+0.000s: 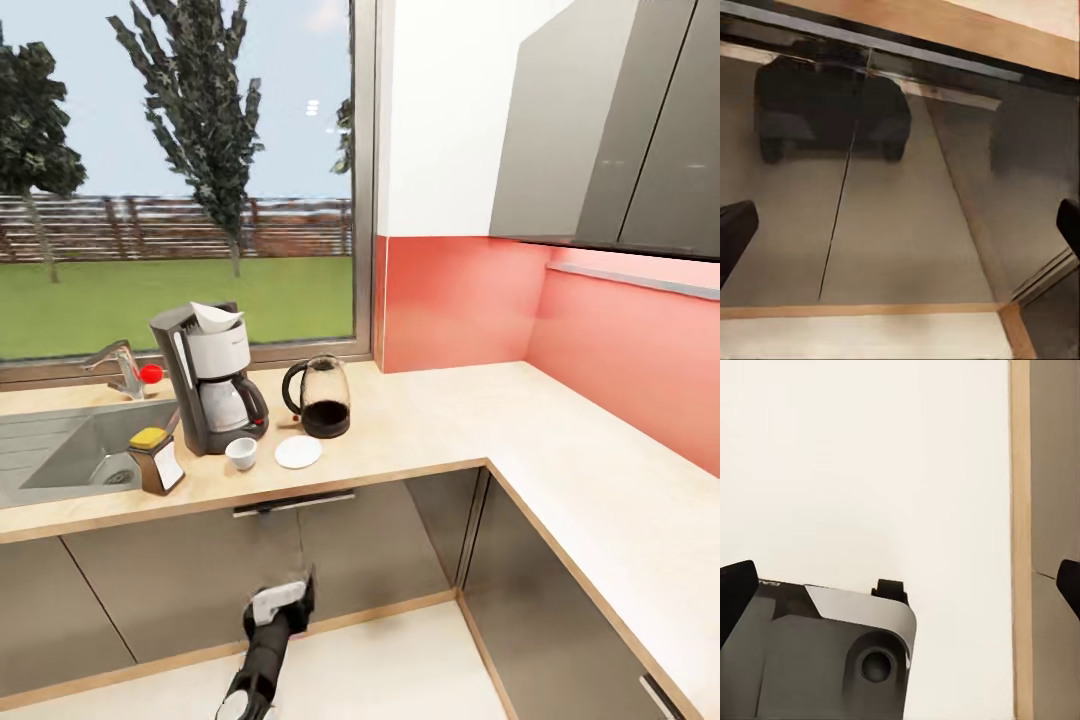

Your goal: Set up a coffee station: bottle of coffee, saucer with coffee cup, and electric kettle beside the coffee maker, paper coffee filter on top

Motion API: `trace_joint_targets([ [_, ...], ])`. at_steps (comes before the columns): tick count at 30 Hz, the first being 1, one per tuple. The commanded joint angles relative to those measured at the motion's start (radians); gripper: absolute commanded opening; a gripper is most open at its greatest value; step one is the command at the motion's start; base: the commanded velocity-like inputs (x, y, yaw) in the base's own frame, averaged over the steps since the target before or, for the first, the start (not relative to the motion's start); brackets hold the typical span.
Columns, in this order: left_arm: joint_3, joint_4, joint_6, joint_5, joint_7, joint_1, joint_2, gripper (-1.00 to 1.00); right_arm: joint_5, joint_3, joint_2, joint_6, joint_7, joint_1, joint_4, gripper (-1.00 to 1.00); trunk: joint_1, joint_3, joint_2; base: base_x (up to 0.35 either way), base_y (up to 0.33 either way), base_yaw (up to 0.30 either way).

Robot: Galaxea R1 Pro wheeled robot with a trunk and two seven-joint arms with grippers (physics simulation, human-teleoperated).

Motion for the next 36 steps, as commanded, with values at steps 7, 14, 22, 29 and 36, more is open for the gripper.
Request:
trace_joint_targets([
  [7, -0.002, 0.137, -0.001, -0.079, -0.045, 0.101, 0.117, 1.00, -0.011, 0.009, 0.001, -0.004, -0.002, -0.001, 0.000, 1.00, 0.000, -0.002, -0.002, 0.000, 0.000, 0.000],
  [14, 0.038, 0.494, 0.170, -0.105, -0.011, 0.095, 0.225, 1.00, -0.014, 0.004, 0.000, -0.003, -0.002, -0.001, 0.000, 1.00, 0.000, -0.002, -0.002, 0.000, 0.000, 0.000],
  [22, 0.045, 0.670, 0.371, -0.101, 0.087, 0.104, 0.239, 1.00, -0.013, 0.006, -0.001, -0.003, -0.002, -0.001, 0.000, 1.00, 0.000, -0.002, -0.002, 0.000, 0.000, 0.000],
  [29, 0.042, 0.702, 0.549, -0.103, 0.090, 0.104, 0.231, 1.00, -0.014, 0.003, -0.001, -0.007, -0.002, -0.001, 0.000, 1.00, 0.000, -0.002, -0.002, 0.000, 0.000, 0.000],
  [36, 0.035, 0.701, 0.577, -0.110, 0.086, 0.104, 0.228, 1.00, -0.013, 0.006, -0.001, -0.007, -0.002, -0.001, 0.001, 1.00, 0.000, -0.002, -0.002, 0.000, 0.113, 0.117],
])
